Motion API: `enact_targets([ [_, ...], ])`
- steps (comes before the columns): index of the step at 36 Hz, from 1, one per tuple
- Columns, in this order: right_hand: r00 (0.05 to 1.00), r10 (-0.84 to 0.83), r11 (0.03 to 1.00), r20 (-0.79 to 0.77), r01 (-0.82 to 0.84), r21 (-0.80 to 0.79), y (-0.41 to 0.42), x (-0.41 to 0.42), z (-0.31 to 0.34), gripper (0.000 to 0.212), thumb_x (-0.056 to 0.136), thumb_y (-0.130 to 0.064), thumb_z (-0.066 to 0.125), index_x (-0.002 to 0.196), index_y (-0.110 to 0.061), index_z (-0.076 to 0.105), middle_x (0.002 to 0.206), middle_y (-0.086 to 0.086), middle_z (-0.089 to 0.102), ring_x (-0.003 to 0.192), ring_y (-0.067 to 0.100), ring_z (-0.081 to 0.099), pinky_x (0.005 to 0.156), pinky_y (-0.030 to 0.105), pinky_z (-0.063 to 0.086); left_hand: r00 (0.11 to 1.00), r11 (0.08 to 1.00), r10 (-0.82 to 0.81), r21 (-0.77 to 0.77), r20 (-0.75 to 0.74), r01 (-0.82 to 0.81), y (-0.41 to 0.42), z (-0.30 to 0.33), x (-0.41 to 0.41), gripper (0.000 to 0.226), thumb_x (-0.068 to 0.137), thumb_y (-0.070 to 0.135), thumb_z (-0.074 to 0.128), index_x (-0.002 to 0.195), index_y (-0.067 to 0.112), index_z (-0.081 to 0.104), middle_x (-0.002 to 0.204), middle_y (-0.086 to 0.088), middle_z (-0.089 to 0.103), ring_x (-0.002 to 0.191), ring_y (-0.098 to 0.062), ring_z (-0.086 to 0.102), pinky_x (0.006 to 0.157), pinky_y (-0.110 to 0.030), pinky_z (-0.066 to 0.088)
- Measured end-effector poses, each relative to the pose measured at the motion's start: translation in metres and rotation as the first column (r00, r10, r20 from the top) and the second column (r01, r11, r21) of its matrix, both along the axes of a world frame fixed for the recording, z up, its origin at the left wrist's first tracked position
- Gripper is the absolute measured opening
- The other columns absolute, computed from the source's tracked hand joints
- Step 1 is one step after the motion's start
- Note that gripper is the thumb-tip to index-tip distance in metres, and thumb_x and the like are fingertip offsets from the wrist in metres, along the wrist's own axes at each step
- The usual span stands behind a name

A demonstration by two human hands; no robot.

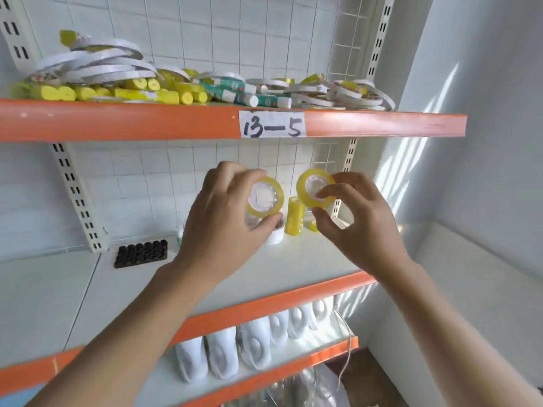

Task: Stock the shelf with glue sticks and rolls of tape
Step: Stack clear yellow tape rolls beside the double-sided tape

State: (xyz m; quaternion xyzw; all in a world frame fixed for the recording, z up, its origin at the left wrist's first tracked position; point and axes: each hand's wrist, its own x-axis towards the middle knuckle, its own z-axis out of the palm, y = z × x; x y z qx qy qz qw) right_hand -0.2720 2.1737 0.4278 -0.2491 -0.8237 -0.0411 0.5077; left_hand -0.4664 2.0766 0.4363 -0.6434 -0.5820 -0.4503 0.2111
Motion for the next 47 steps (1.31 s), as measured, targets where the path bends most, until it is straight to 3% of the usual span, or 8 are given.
enact_targets([
  [3, 1.0, -0.013, 0.999, 0.028, 0.014, -0.046, 0.005, 0.001, -0.026, 0.025, 0.083, -0.033, 0.062, 0.097, -0.013, 0.069, 0.111, 0.006, 0.06, 0.091, 0.022, 0.063, 0.071, 0.034, 0.052, 0.999, 0.998, -0.001, -0.069, 0.035, 0.003, 0.009, -0.025, 0.003, 0.053, 0.075, 0.044, 0.063, 0.118, 0.013, 0.062, 0.108, -0.004, 0.052, 0.102, -0.02, 0.05, 0.08, -0.025, 0.042],
  [10, 0.996, -0.009, 0.983, 0.092, 0.025, -0.182, 0.044, 0.009, -0.085, 0.02, 0.08, -0.021, 0.071, 0.096, -0.011, 0.068, 0.116, 0.008, 0.06, 0.106, 0.026, 0.061, 0.076, 0.038, 0.054, 0.992, 0.966, 0.003, -0.256, 0.127, 0.03, 0.049, -0.08, 0.01, 0.051, 0.073, 0.022, 0.08, 0.121, 0.017, 0.063, 0.109, -0.003, 0.052, 0.104, -0.022, 0.051, 0.084, -0.03, 0.044],
  [17, 0.988, -0.036, 0.958, 0.151, 0.076, -0.275, 0.094, 0.029, -0.151, 0.022, 0.075, -0.02, 0.077, 0.095, -0.013, 0.068, 0.109, 0.008, 0.061, 0.098, 0.031, 0.06, 0.075, 0.045, 0.053, 0.98, 0.915, 0.027, -0.399, 0.198, 0.056, 0.107, -0.128, 0.026, 0.053, 0.076, 0.023, 0.078, 0.125, 0.015, 0.06, 0.118, -0.003, 0.055, 0.111, -0.021, 0.052, 0.09, -0.031, 0.044],
  [21, 0.983, -0.016, 0.942, 0.184, 0.076, -0.326, 0.127, 0.037, -0.178, 0.024, 0.074, -0.019, 0.078, 0.094, -0.012, 0.068, 0.109, 0.008, 0.062, 0.095, 0.033, 0.059, 0.072, 0.048, 0.053, 0.968, 0.895, 0.059, -0.442, 0.244, 0.057, 0.136, -0.158, 0.039, 0.054, 0.075, 0.018, 0.078, 0.125, 0.012, 0.057, 0.119, -0.006, 0.057, 0.114, -0.026, 0.052, 0.09, -0.041, 0.048],
  [30, 0.956, 0.06, 0.848, 0.289, 0.104, -0.519, 0.183, 0.04, -0.231, 0.022, 0.074, -0.017, 0.078, 0.095, -0.011, 0.071, 0.108, 0.01, 0.064, 0.098, 0.036, 0.058, 0.079, 0.046, 0.052, 0.934, 0.823, 0.169, -0.566, 0.314, 0.041, 0.174, -0.217, 0.059, 0.054, 0.076, 0.017, 0.078, 0.126, 0.013, 0.056, 0.12, -0.005, 0.06, 0.115, -0.026, 0.049, 0.093, -0.032, 0.039],
  [40, 0.918, 0.04, 0.744, 0.394, 0.236, -0.625, 0.229, 0.027, -0.239, 0.021, 0.077, -0.027, 0.065, 0.093, -0.014, 0.071, 0.102, 0.005, 0.066, 0.099, 0.032, 0.058, 0.08, 0.023, 0.035, 0.907, 0.787, 0.255, -0.616, 0.336, 0.007, 0.219, -0.241, 0.064, 0.044, 0.077, 0.019, 0.077, 0.118, 0.012, 0.061, 0.111, -0.004, 0.066, 0.112, -0.027, 0.048, 0.086, -0.029, 0.039],
  [43, 0.918, 0.03, 0.759, 0.396, 0.237, -0.606, 0.236, 0.025, -0.242, 0.03, 0.073, -0.037, 0.053, 0.089, -0.017, 0.07, 0.093, 0.0, 0.066, 0.091, 0.033, 0.059, 0.078, 0.03, 0.04, 0.907, 0.792, 0.251, -0.61, 0.337, 0.007, 0.228, -0.241, 0.064, 0.042, 0.079, 0.02, 0.075, 0.118, 0.013, 0.061, 0.11, -0.004, 0.066, 0.112, -0.026, 0.048, 0.082, -0.026, 0.035],
  [47, 0.926, 0.006, 0.756, 0.377, 0.242, -0.608, 0.237, 0.023, -0.245, 0.029, 0.076, -0.037, 0.058, 0.092, -0.016, 0.07, 0.095, -0.001, 0.067, 0.093, 0.033, 0.059, 0.079, 0.035, 0.045, 0.91, 0.797, 0.254, -0.604, 0.329, -0.004, 0.236, -0.245, 0.062, 0.044, 0.079, 0.021, 0.075, 0.12, 0.014, 0.06, 0.117, -0.003, 0.063, 0.114, -0.024, 0.049, 0.086, -0.027, 0.036],
])
